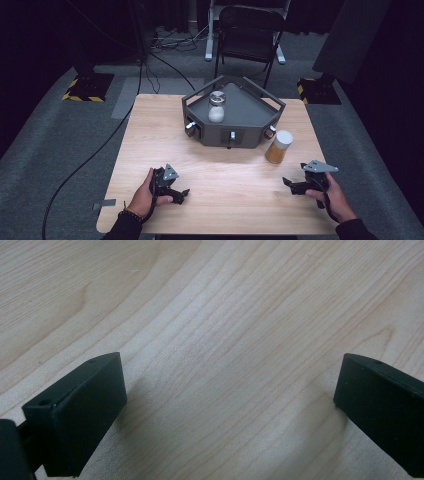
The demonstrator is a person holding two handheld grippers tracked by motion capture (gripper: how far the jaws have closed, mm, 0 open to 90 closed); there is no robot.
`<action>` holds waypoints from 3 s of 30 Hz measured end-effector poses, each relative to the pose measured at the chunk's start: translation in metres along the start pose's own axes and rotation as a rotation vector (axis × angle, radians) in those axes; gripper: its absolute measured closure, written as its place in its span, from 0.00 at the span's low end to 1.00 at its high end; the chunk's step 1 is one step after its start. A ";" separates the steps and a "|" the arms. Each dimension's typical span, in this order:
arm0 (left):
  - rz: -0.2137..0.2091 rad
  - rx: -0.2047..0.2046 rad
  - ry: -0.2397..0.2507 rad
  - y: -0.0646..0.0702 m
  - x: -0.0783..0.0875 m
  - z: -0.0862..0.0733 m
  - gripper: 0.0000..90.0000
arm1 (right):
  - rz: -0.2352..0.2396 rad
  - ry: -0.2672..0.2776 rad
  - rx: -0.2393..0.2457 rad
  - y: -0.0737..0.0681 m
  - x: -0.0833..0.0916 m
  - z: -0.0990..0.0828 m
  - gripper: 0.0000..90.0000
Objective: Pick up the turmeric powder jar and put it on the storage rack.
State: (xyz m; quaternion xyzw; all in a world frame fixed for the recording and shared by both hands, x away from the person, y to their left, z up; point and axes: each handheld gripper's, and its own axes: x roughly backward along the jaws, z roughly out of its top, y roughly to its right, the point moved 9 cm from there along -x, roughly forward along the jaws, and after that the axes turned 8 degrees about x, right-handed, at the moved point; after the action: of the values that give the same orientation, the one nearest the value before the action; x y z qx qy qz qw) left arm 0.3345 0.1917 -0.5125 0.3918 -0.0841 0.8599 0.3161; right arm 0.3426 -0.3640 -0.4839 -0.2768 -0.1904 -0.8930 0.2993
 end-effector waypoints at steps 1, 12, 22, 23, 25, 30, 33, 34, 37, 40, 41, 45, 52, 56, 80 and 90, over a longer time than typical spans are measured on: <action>0.000 0.000 0.000 0.000 0.000 0.000 0.00 | -0.006 0.001 -0.001 0.000 0.000 0.001 0.01; 0.000 0.000 0.000 0.000 0.000 0.000 0.00 | -0.046 0.041 -0.018 0.004 0.000 0.009 0.02; -0.002 -0.001 0.000 0.000 0.000 0.000 0.00 | -0.074 0.069 -0.040 0.012 -0.001 0.016 0.02; -0.002 -0.001 -0.001 0.000 0.000 0.000 0.00 | -0.078 0.073 -0.044 0.013 -0.001 0.017 0.02; -0.001 -0.001 0.000 0.000 0.000 0.000 0.00 | -0.082 0.086 -0.053 0.014 -0.001 0.020 0.02; 0.001 0.000 0.000 0.000 0.000 0.000 0.00 | -0.086 0.121 -0.054 0.018 0.000 0.027 0.02; 0.002 0.001 -0.001 0.000 0.000 0.000 0.00 | -0.091 0.130 -0.060 0.020 -0.001 0.029 0.02; 0.001 0.000 0.000 0.000 0.000 0.000 0.00 | -0.091 0.131 -0.062 0.020 -0.001 0.030 0.02; 0.000 0.001 -0.001 0.000 0.000 0.000 0.00 | -0.085 0.135 -0.061 0.020 -0.002 0.032 0.02; 0.000 -0.001 -0.001 0.000 0.000 0.000 0.00 | -0.081 0.135 -0.055 0.020 -0.005 0.035 0.02; 0.000 -0.001 -0.001 0.000 0.000 0.000 0.00 | -0.081 0.136 -0.053 0.020 -0.006 0.035 0.02; 0.001 0.001 0.000 0.000 0.000 0.000 0.00 | -0.077 0.143 -0.054 0.019 -0.008 0.039 0.02; 0.001 0.001 -0.001 0.000 0.000 0.000 0.00 | -0.065 0.147 -0.053 0.020 -0.015 0.044 0.02; 0.001 0.001 0.000 0.000 0.000 0.000 0.00 | -0.060 0.147 -0.045 0.019 -0.020 0.046 0.02; 0.001 0.002 0.000 0.000 0.000 0.000 0.00 | -0.022 0.207 -0.173 0.024 -0.051 0.044 0.12; 0.002 0.000 0.001 0.000 0.000 0.000 0.00 | -0.037 0.241 -0.184 0.021 -0.057 0.046 0.30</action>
State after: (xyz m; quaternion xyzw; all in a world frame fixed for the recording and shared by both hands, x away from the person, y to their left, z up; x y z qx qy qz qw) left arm 0.3348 0.1914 -0.5125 0.3916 -0.0841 0.8603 0.3153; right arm 0.4115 -0.3323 -0.4796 -0.1904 -0.0756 -0.9389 0.2766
